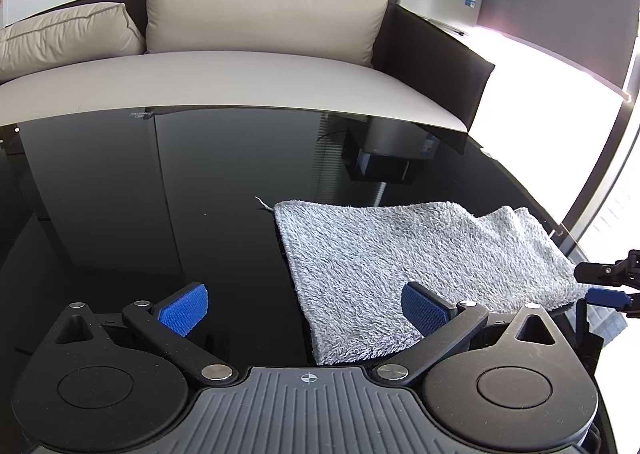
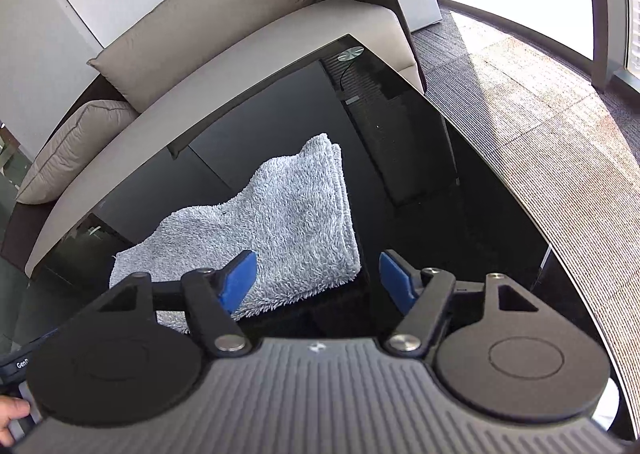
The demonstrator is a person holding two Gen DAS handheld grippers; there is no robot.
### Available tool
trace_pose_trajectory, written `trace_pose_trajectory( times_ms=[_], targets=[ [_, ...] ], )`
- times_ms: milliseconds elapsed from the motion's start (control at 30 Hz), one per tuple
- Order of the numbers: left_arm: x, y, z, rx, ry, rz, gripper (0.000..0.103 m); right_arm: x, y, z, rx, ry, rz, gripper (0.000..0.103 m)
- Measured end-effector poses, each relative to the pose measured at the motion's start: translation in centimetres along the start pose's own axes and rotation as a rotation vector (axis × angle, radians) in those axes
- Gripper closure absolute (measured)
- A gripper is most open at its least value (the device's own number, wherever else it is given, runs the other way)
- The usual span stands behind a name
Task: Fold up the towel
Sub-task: 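Close the right gripper on a corner of the folded grey towel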
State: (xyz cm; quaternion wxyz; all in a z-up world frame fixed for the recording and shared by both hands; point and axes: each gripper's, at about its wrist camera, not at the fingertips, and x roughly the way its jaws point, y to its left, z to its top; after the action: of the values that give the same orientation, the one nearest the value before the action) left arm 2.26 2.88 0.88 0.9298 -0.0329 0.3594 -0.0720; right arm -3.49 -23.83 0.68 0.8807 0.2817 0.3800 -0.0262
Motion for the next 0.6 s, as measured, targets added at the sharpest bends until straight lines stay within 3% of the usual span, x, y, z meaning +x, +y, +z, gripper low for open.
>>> trace_pose_trajectory(
  times_ms=[133,267,433,600],
  targets=[
    [0.0,-0.1,-0.1,0.007,0.000,0.002,0.001,0.2,-0.4,0.2,0.075,0.017,0.019,0.048],
    [0.0,-0.1,-0.1,0.008,0.001,0.002,0.001,0.3,-0.5,0.3,0.107,0.020,0.014,0.054],
    [0.0,-0.1,-0.2,0.011,0.005,-0.002,0.001,0.7,-1.3,0.5,0.196,0.038,0.048,0.068],
    [0.1,-0.1,-0.2,0.014,0.015,-0.003,0.001,0.7,-2.5,0.5,0.297,0.040,0.080,0.069]
  ],
)
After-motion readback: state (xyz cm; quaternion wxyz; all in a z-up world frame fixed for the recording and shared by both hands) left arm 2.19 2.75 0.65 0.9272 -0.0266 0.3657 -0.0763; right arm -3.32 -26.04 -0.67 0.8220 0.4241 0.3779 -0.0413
